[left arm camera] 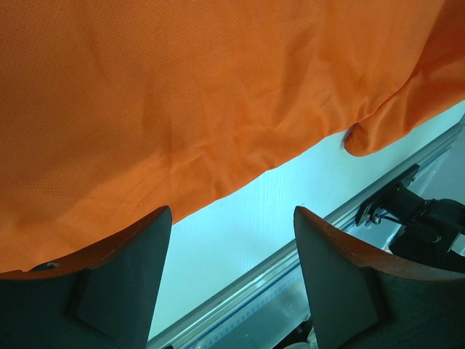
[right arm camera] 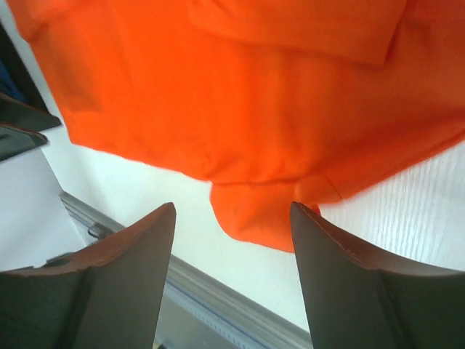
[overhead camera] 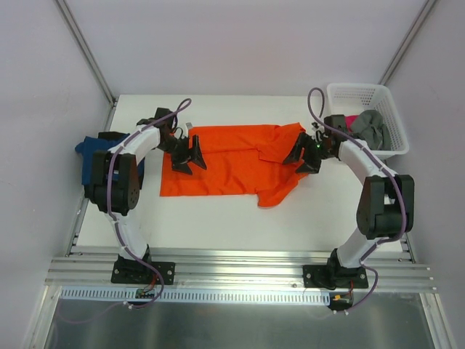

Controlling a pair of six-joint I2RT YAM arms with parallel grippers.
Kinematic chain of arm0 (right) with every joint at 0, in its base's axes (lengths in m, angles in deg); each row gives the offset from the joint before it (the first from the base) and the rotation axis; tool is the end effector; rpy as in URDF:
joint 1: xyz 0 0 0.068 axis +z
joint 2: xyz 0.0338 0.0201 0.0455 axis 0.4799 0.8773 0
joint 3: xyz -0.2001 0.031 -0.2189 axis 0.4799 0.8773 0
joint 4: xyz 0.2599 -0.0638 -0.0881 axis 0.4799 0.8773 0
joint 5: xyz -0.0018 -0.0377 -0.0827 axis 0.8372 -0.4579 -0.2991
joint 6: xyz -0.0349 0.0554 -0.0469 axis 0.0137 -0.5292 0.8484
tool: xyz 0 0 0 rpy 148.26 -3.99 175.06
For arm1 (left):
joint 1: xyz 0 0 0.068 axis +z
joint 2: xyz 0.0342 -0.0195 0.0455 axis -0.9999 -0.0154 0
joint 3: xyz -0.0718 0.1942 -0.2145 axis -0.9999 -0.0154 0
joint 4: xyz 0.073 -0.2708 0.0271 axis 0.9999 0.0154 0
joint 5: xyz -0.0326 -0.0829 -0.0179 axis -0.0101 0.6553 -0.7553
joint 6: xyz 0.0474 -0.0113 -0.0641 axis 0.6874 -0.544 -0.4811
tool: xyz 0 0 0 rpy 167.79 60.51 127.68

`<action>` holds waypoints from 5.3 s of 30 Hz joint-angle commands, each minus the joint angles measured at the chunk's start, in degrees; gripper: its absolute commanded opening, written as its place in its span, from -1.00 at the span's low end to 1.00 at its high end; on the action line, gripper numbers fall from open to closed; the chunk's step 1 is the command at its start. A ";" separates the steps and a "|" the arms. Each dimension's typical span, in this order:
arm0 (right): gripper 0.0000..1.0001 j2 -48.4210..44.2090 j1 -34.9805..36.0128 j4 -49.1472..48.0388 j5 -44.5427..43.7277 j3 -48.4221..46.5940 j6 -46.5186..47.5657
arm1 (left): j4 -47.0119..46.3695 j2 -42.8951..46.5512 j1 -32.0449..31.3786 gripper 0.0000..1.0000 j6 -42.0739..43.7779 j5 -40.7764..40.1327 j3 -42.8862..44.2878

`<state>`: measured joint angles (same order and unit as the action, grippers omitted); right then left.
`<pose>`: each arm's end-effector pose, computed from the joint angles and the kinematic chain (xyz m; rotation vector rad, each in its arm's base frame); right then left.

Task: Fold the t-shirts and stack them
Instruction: Fold the tshirt

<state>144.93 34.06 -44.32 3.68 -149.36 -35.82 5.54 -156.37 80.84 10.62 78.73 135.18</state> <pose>0.3792 0.0715 0.2200 -0.1183 2.5630 0.7916 0.4154 -0.1017 0.1948 0.0605 2.7241 -0.9668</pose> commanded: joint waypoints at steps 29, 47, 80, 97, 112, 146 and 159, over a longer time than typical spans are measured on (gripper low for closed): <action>0.41 -6.94 -3.01 2.95 -3.76 12.65 6.42 | -0.81 5.50 -0.43 0.37 -1.71 2.09 -1.03; 0.43 3.62 -3.54 -1.71 -4.73 8.70 7.13 | -0.81 6.38 -0.34 0.38 -1.71 2.27 -2.97; 0.47 -12.64 3.32 -0.65 0.20 12.57 -2.63 | -1.78 11.12 -0.43 0.39 -1.27 0.86 -5.08; 0.48 12.05 -1.08 -3.13 -0.16 -22.76 0.27 | -2.04 12.62 -0.43 0.40 -0.04 -0.90 -6.40; 0.47 -7.02 -1.79 4.88 -3.58 11.07 5.11 | -1.96 14.11 -0.34 0.40 -0.74 -0.02 -5.96; 0.34 -3.58 9.38 0.22 -0.95 11.95 -0.96 | -2.04 11.48 0.10 0.40 -1.62 0.77 -5.52; -0.50 -5.88 9.47 -2.06 -0.15 13.98 -0.96 | -2.13 10.86 0.10 0.40 -1.97 1.13 -4.72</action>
<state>139.66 43.24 -45.37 2.26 -135.02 -36.48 3.25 -146.05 80.84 9.27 78.71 129.23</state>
